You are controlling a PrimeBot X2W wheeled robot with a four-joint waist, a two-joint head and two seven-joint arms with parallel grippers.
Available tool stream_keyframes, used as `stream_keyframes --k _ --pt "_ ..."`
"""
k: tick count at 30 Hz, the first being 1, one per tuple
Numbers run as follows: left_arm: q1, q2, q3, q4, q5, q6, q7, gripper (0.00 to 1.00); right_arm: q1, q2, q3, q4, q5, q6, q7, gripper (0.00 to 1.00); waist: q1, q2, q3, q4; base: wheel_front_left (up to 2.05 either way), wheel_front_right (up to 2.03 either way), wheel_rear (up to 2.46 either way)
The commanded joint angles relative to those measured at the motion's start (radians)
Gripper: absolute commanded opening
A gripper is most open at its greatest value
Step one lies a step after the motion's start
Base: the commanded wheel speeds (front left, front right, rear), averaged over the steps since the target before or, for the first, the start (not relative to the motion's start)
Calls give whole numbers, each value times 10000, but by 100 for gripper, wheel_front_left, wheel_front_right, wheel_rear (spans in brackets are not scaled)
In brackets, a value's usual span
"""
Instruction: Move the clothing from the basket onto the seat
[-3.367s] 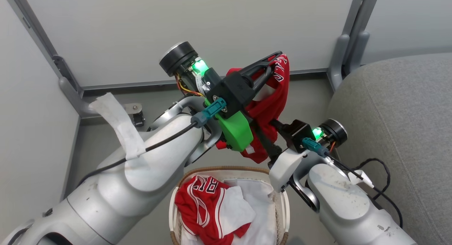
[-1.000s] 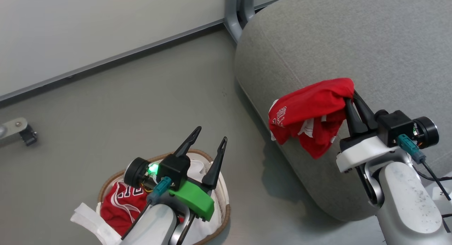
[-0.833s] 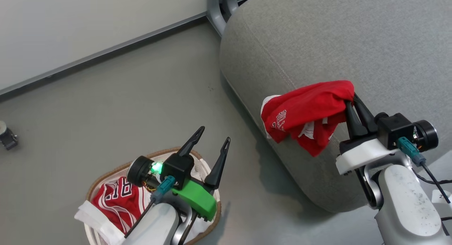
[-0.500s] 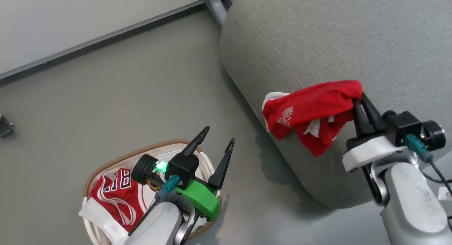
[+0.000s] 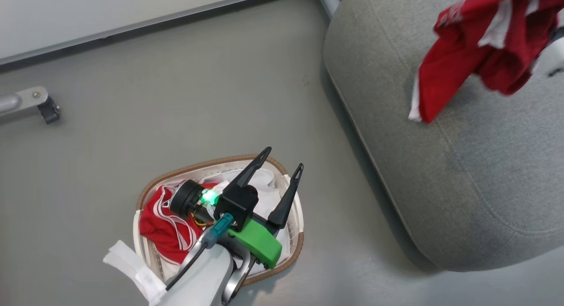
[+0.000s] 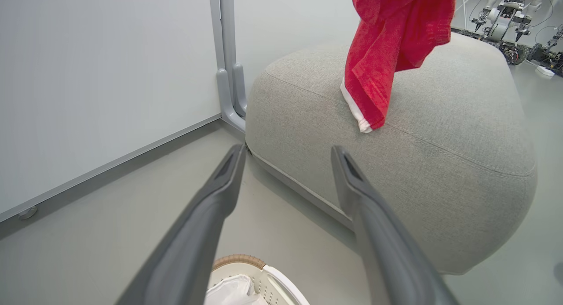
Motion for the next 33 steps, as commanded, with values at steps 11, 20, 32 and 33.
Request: stream_keyframes --k 11,20,32,33 --pt "-973 -5 -343 -487 514 -44 -5 100 -2394 -2950 -1326 971 263 -10 1173 0 0 0 1901 1995 0 0 0" --pt "-1545 -18 -561 -672 746 -22 21 100 -1509 -2755 -2740 2773 61 -10 884 0 0 0 3038 2291 0 0 0" --pt "-1874 48 -778 -467 801 -28 21 100 -1209 -1046 -3111 4778 -1033 -10 -329 100 0 0 3288 1916 0 0 0" --pt "-1885 79 -746 -456 775 -7 20 100 -1196 -902 -3093 4787 -1056 -10 -390 100 0 0 3249 1896 0 0 0"
